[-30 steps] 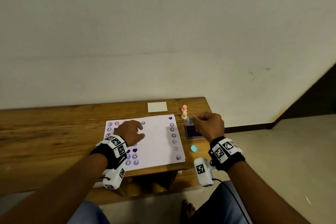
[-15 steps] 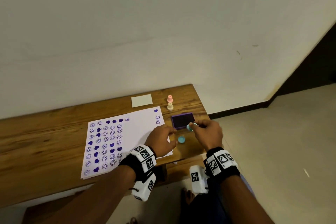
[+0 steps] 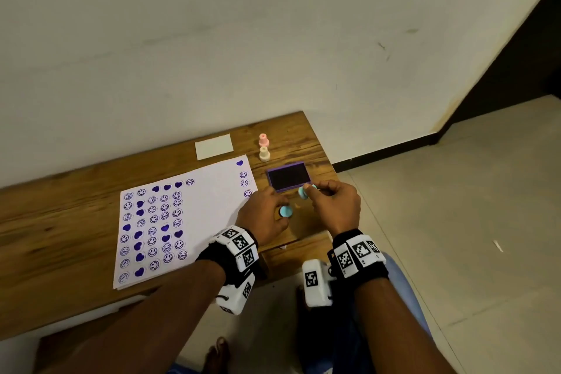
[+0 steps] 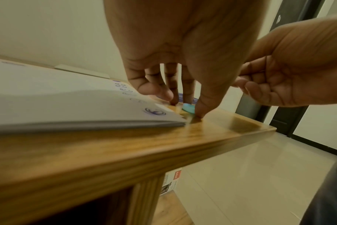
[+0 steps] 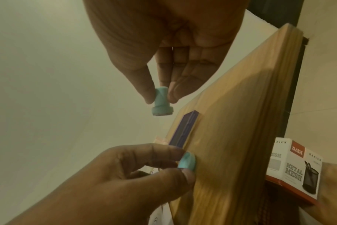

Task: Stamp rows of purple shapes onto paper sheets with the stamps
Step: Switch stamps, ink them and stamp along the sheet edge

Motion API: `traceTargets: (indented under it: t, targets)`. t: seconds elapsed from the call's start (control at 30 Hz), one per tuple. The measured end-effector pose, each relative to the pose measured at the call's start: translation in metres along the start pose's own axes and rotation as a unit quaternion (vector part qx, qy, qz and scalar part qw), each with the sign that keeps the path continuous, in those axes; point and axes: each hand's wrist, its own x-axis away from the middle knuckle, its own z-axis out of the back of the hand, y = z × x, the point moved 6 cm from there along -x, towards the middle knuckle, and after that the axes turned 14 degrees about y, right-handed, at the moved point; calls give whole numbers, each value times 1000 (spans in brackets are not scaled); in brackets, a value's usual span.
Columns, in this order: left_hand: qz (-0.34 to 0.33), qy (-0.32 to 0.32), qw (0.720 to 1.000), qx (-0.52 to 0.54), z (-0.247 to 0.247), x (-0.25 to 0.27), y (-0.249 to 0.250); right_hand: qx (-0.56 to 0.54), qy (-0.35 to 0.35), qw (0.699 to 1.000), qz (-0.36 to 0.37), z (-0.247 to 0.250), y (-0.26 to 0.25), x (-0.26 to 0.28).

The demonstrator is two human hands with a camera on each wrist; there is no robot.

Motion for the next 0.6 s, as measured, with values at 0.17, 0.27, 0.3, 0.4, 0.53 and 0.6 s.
traceTargets:
  t: [0.17,0.27,0.3,0.4,0.53,0.6]
  targets:
    - [46,43,997,48,10,8,-2,-31,-14,999,5,1,-3,3]
    - [130,71,978,150,16,18,-8,-46,-34,998,8,0,-7,13]
    - [155,76,968,183,18,20,-9,-53,-42,998,6,-1,-9,16]
    - [198,87,944,249,24,29,-8,-79,-75,994,0,-5,-18,29]
    - [228,97,922,298,30,38,-11,-85,-98,992,6,-12,-21,41]
    - [236,98,916,310,31,41,-12,-83,-102,991,13,-14,-21,43]
